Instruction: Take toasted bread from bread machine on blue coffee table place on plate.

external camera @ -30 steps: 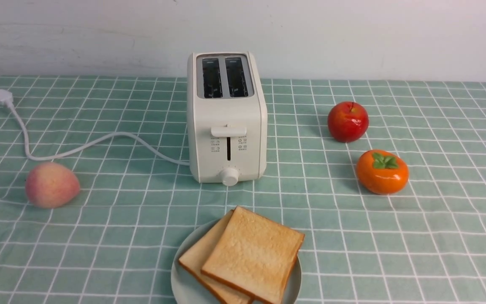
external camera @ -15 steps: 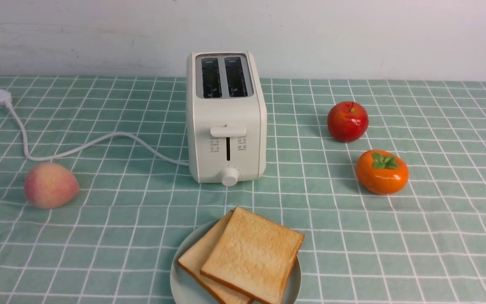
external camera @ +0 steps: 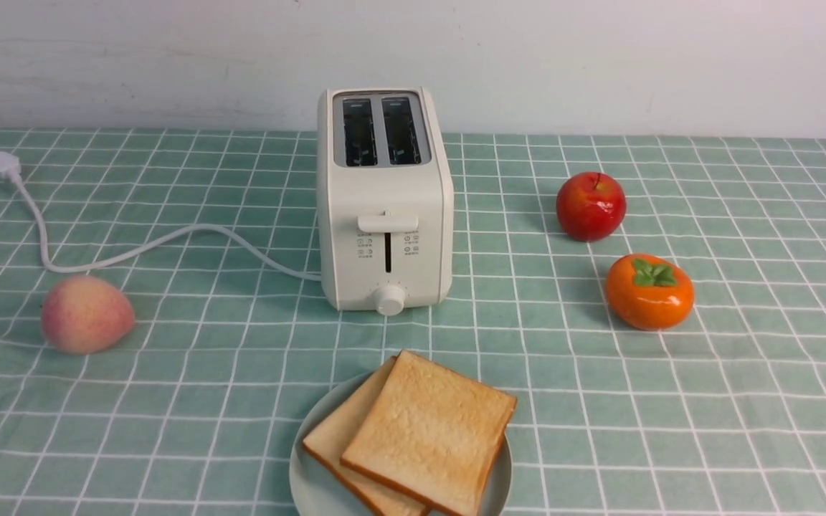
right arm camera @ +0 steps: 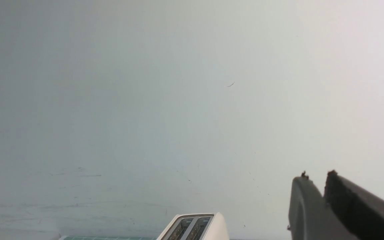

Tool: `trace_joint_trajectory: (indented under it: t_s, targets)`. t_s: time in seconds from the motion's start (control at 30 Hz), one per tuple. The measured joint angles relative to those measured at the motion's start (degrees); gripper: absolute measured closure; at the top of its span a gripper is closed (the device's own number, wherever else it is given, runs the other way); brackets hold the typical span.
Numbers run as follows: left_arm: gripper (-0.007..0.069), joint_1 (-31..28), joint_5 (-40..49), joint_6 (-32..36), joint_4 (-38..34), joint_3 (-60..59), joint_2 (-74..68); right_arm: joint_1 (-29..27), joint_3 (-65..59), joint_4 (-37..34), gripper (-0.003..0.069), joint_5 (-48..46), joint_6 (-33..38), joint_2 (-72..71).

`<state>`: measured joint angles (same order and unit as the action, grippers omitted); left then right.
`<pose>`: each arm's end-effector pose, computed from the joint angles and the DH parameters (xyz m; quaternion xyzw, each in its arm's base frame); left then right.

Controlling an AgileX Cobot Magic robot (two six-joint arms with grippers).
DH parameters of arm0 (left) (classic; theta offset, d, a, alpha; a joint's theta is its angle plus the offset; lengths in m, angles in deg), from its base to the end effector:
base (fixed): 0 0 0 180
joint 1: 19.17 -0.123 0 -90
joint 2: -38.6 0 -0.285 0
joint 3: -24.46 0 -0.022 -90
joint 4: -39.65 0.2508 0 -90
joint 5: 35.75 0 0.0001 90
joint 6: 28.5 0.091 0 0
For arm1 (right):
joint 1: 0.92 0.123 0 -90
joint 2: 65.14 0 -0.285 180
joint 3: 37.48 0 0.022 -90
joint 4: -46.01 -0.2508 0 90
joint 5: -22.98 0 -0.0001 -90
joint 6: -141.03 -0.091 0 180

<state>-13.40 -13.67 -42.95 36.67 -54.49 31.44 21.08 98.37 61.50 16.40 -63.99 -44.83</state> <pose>0.0519 -0.0070 0.1690 -0.0750 0.8064 -0.1246 0.5733 0.0339 0.0107 0.3797 -0.0500 0.5772 0.2136 0.7866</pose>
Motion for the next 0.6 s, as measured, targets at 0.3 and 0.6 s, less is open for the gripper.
trace_joint_trajectory:
  t_s: [0.3, 0.6]
  targets:
    - [0.0586, 0.0, 0.0, 0.0, 0.0, 0.0, 0.0, 0.0, 0.0, 0.0, 0.0559, 0.0, 0.0, 0.0]
    - [0.0574, 0.0, 0.0, 0.0, 0.0, 0.0, 0.0, 0.0, -2.4, 0.4, 0.055, -0.9, -0.9, 0.0]
